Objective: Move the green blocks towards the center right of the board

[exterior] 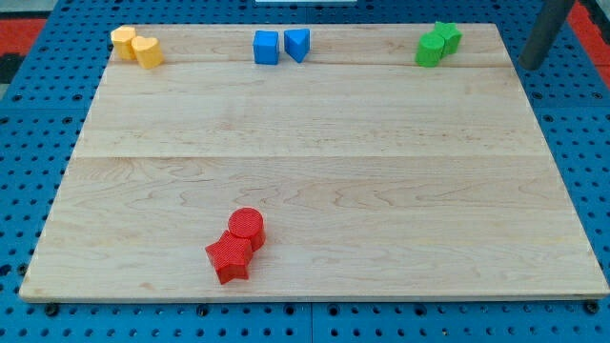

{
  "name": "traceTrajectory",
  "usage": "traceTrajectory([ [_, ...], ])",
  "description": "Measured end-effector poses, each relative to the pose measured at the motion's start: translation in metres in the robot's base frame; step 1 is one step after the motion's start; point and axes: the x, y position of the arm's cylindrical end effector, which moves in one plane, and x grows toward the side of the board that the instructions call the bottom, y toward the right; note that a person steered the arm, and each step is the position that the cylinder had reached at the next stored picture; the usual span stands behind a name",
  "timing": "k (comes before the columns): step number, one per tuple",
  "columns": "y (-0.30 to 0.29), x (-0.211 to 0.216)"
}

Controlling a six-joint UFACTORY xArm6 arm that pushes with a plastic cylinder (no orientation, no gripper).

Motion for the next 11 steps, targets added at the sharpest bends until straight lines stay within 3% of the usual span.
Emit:
traceTrajectory([
  [1,-0.021,-0.065],
  [3,-0.109,-0.066],
  [4,-0.144,-0.036],
  [6,-0.165,0.071],
  [7,-0.162,0.047],
  [8,-0.224,0.046],
  [9,-0.236,0.071],
  [10,-0.182,0.110],
  [11,-0.213,0.090],
])
